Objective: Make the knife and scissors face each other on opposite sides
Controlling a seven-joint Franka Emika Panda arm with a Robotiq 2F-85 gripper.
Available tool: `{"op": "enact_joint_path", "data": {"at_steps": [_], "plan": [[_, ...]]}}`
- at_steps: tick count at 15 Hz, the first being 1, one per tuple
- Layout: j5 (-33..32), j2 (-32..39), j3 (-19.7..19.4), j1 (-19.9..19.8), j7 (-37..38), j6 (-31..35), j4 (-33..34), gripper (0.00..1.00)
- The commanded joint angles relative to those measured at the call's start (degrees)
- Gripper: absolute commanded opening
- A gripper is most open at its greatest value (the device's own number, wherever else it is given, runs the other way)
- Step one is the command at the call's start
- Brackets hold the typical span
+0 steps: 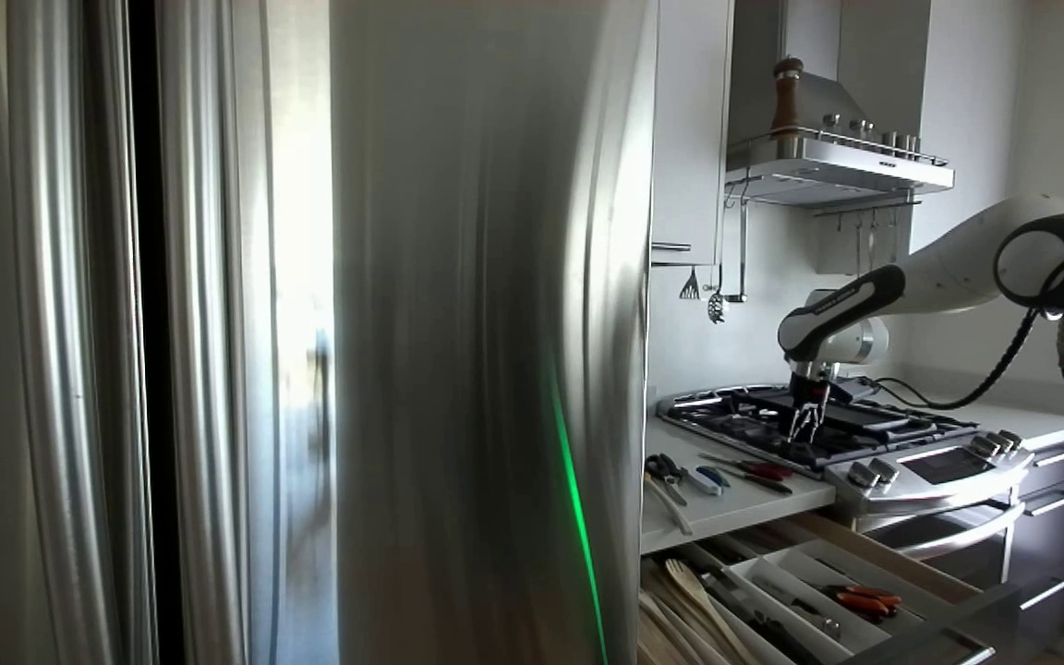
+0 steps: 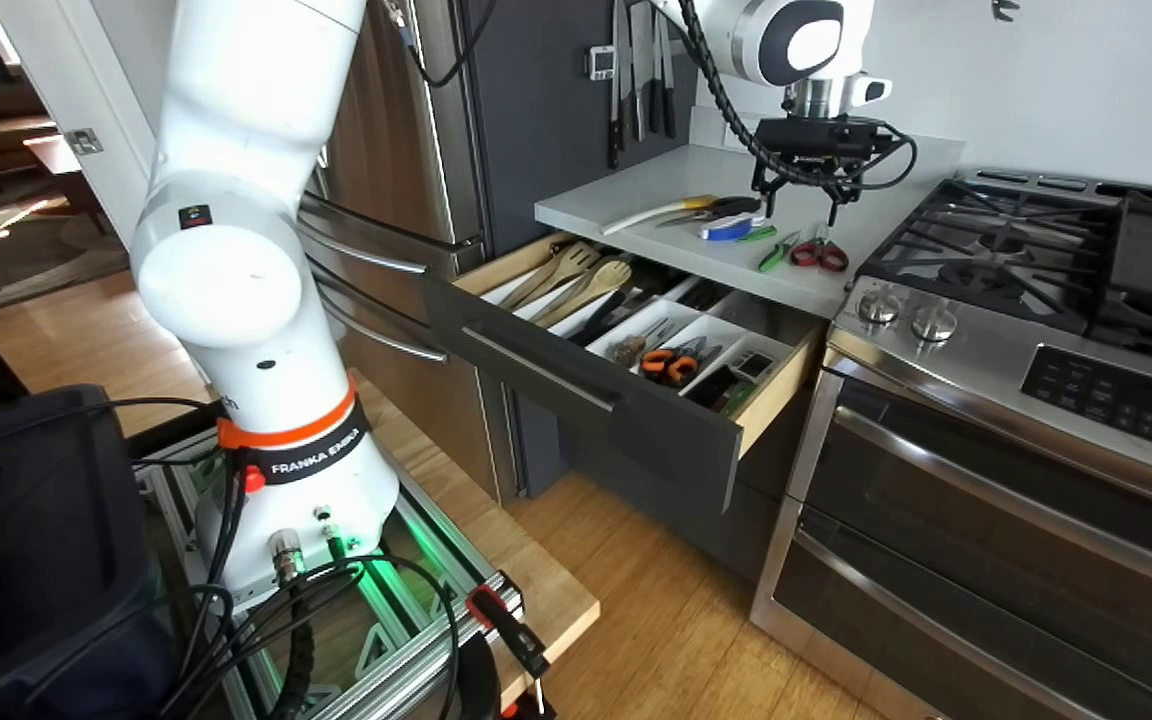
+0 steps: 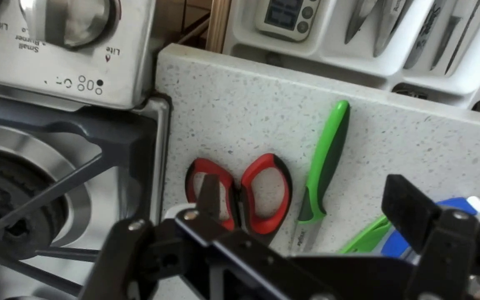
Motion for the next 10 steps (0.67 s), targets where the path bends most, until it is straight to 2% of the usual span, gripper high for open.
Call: {"op": "enact_joint_path", "data": {"at_steps": [1,2,3,4,5,8,10], "plan": [[1.3,6.6,1.3,-1.3,0.8,-1.0,7.7,0.96],[1.2,7.9,1.6,-1.5,0.4,-1.0,9.2,0.78],[1.0,9.2,1.8,-1.6,0.4,-0.7,10.6,0.82],[0.8,10.4,1.9,-1.6,0.6,-0.7,12.0,0.77],[0.7,11.7,2.0,-1.7,0.7,-0.6,13.6,0.67],[0.6,15.4,2.5,-2.0,0.8,-0.2,18.2,0.55],[0.5,17.9,2.9,-2.1,0.7,-0.4,21.4,0.61]]}}
